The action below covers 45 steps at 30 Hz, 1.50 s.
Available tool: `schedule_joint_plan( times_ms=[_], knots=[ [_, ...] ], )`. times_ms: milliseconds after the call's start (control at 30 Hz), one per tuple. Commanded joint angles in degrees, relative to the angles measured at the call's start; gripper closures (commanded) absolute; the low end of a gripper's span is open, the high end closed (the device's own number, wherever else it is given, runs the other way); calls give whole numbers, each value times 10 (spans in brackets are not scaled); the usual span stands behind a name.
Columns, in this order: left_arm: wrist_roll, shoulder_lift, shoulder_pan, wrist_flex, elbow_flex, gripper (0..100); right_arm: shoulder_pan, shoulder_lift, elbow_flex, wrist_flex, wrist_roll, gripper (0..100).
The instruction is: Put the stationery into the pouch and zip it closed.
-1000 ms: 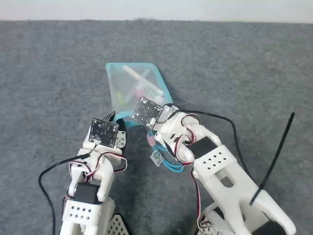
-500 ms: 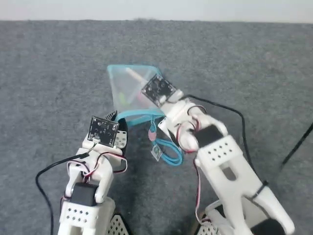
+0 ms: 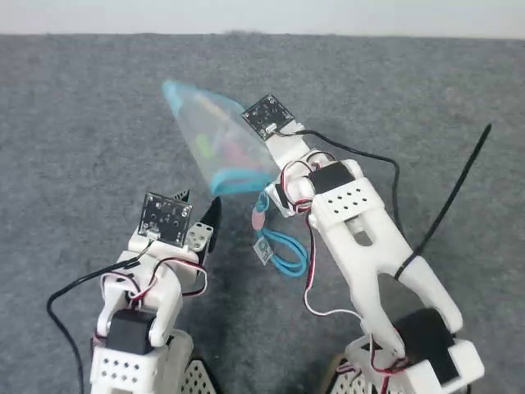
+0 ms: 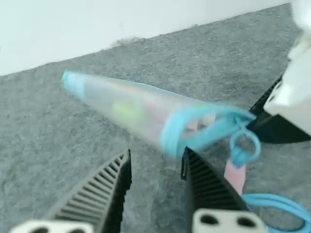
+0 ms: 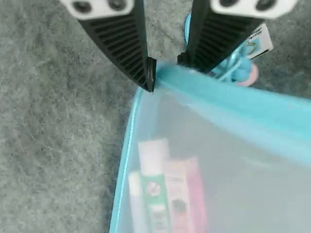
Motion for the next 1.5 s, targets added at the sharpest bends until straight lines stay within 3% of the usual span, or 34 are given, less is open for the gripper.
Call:
schedule_joint_plan(
  times_ms=[0, 200, 500, 667, 1067, 1167, 1333, 1467],
  knots=[
    [-5, -6, -12, 3, -36, 829, 15, -8, -36, -1, -12, 992],
    [9, -6, -91, 6, -62, 828, 14, -8, -46, 0, -12, 992],
    [-2, -2, 44, -29, 15, 796, -12, -9, -111, 57, -12, 992],
    [22, -2, 56, -34, 27, 713, -23, -52, -93, 58, -13, 992],
    [25, -3, 91, -81, 63, 725, -70, -212, 26, 54, -5, 992],
    [25, -6, 51, -62, 36, 742, -72, -206, 73, 52, 38, 991],
    [18, -2, -91, -66, 10, 749, -73, -181, 160, -16, 61, 989],
    [-55, -1, -165, -62, 27, 749, -89, -135, 163, -17, 57, 988]
  ],
)
